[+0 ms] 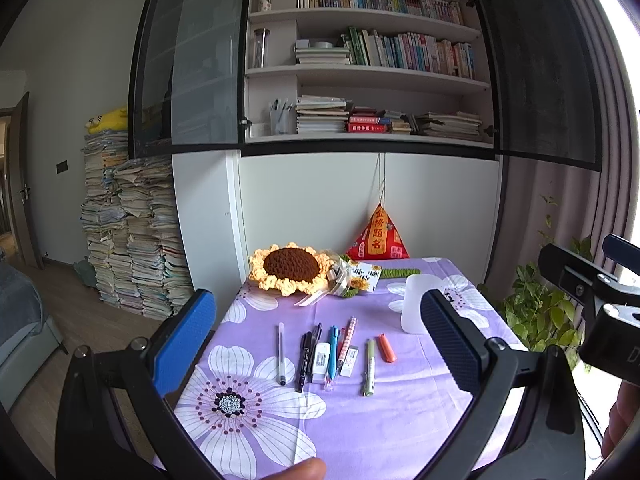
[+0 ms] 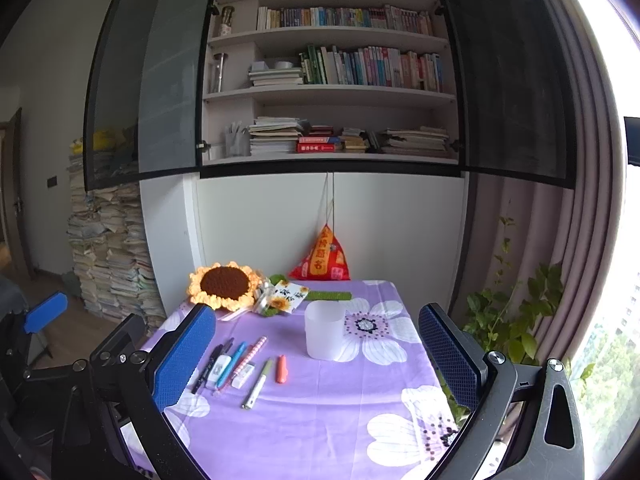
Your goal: Organize stationery
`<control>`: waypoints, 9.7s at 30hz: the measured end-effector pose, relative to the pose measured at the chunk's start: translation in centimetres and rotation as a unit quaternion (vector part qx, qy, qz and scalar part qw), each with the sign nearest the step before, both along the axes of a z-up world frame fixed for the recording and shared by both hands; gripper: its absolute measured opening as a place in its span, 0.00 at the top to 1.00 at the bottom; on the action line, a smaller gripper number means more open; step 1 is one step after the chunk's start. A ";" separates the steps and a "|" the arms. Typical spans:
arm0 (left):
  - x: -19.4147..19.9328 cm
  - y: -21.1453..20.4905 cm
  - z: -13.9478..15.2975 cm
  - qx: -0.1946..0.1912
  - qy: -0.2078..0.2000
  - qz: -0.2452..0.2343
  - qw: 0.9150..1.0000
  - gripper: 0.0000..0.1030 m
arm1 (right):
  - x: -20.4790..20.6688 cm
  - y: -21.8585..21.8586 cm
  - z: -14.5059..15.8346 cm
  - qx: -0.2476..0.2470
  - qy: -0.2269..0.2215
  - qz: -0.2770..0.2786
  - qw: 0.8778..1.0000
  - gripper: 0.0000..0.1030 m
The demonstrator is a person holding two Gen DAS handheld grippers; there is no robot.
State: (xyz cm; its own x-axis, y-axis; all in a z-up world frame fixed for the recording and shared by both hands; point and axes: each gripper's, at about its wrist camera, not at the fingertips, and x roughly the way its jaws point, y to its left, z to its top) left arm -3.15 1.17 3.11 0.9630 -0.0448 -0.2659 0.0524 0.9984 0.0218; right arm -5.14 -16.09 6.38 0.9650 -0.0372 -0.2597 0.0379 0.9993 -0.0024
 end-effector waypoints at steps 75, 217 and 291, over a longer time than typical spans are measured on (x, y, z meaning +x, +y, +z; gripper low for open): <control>26.8 7.9 -16.9 -0.062 0.338 0.041 0.938 0.50 | 26.9 5.8 -19.6 0.076 0.383 0.110 0.914 0.74; 22.5 0.9 -4.7 -0.062 0.227 -0.054 0.970 0.91 | 23.7 -8.1 -8.6 0.137 0.229 0.023 0.963 0.88; 32.0 -13.6 -6.9 -0.113 0.178 -0.128 0.969 0.91 | 21.4 -13.8 -14.0 0.133 0.287 -0.011 0.949 0.84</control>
State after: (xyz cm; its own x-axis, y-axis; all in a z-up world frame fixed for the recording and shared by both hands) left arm 28.81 -12.45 -3.76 0.7620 -0.3654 -0.5346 0.2624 0.9290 -0.2609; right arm 16.23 -29.92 -7.66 0.6617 0.0853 -0.7449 0.1272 0.9663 0.2237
